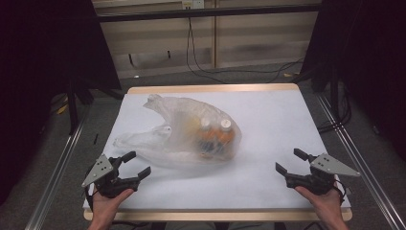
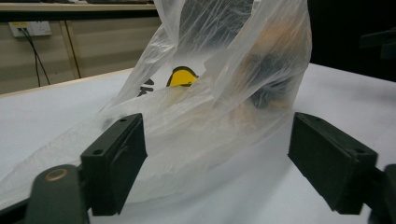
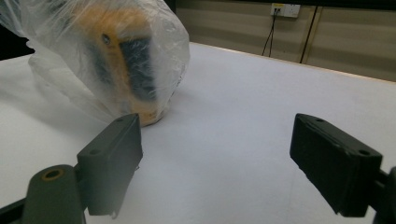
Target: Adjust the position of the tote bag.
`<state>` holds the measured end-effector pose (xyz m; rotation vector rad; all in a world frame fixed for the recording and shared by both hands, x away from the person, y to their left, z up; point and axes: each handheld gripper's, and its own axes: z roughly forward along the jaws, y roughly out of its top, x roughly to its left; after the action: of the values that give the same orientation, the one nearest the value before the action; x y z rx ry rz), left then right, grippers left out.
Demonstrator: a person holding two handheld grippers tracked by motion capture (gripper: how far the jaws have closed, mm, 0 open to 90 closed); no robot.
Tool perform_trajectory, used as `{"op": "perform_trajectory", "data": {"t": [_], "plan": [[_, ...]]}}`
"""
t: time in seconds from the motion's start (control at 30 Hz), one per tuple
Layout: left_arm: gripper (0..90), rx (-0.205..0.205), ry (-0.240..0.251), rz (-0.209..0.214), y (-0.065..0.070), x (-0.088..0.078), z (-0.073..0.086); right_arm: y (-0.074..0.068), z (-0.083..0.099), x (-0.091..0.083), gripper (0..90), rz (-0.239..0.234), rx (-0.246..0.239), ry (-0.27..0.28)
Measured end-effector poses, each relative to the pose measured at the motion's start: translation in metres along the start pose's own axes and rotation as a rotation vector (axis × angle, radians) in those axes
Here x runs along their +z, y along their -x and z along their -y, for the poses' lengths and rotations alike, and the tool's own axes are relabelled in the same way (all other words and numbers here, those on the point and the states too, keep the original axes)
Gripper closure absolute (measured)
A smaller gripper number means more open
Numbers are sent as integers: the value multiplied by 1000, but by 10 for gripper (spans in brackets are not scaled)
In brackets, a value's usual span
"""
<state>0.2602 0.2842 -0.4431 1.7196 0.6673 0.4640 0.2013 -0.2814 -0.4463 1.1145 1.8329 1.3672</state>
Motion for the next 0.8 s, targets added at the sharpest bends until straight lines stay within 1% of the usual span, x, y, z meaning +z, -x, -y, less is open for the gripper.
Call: {"op": "perform_trajectory", "data": {"t": [0.03, 0.1, 0.13, 0.17, 0.2, 0.27, 0.33, 0.37, 0.4, 0.43, 0.47, 0.5, 0.53, 0.57, 0.6, 0.63, 0.67, 0.7, 0.73, 0.8], "plan": [[227, -28, 16, -6, 2, 1, -2, -2, 0, 0, 187, -8, -6, -7], [250, -28, 16, 18, 3, 2, -3, -3, 0, 1, 194, -21, -6, -14], [268, -28, 16, 18, 3, 2, -3, -3, 0, 1, 199, -25, -10, -17], [269, -32, 17, 35, 4, 3, -6, -4, 0, 1, 204, -29, -11, -21], [270, -16, 14, 31, 4, 3, -8, -3, 0, 1, 206, -31, -11, -24], [288, -8, 11, 37, 4, 4, -10, -4, 0, 2, 207, -34, -8, -26], [298, -22, 19, 60, 6, 7, -15, -4, 0, 4, 209, -43, -5, -37], [305, -16, 16, 57, 6, 8, -17, -4, 0, 4, 209, -43, -9, -38], [310, -33, 18, 61, 7, 9, -19, -4, 0, 5, 211, -45, -8, -40], [310, -23, 16, 65, 7, 10, -20, -4, 0, 5, 214, -49, -7, -42], [318, -23, 16, 65, 7, 10, -20, -4, 0, 5, 214, -49, -7, -42], [318, -11, 9, 78, 6, 10, -23, -5, 0, 6, 220, -52, -6, -49], [334, -10, 12, 84, 6, 10, -24, -5, 0, 8, 224, -60, -2, -58], [346, -32, 18, 105, 7, 12, -27, -7, 0, 9, 225, -69, 1, -70], [352, -21, 14, 92, 6, 12, -29, -7, 0, 9, 225, -70, -3, -73], [353, -42, 16, 99, 7, 14, -31, -7, 0, 9, 225, -73, -4, -74], [361, -42, 16, 99, 7, 14, -31, -7, 0, 9, 225, -73, -4, -74], [370, -56, 5, 113, 7, 17, -35, -7, 0, 10, 225, -72, 3, -77], [370, -47, 10, 112, 7, 18, -38, -6, 0, 10, 225, -70, 5, -77], [376, -52, 2, 133, 5, 21, -44, -6, 0, 10, 225, -70, 8, -78]]}}
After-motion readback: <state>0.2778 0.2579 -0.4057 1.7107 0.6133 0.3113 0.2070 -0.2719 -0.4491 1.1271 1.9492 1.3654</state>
